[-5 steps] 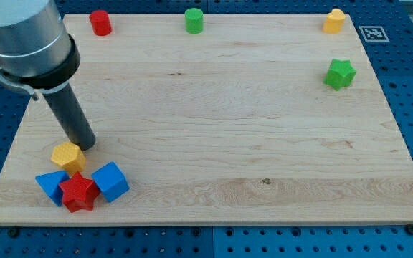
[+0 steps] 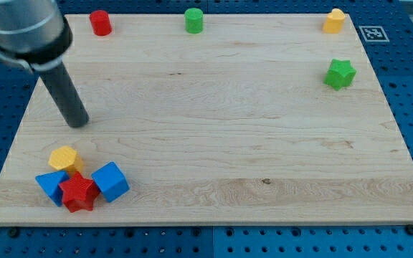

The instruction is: Place the red circle on top of the red star

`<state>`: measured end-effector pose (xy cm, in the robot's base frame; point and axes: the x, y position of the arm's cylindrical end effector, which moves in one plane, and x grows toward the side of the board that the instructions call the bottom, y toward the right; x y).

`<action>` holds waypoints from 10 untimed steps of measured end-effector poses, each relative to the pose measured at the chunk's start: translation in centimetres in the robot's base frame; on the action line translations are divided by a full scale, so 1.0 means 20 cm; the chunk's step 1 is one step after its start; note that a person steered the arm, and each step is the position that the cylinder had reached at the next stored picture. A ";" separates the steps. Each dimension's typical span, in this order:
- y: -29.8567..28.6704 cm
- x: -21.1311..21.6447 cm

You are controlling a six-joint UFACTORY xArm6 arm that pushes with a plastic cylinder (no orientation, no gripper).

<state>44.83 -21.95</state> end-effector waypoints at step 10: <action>0.32 -0.64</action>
<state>32.10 -15.56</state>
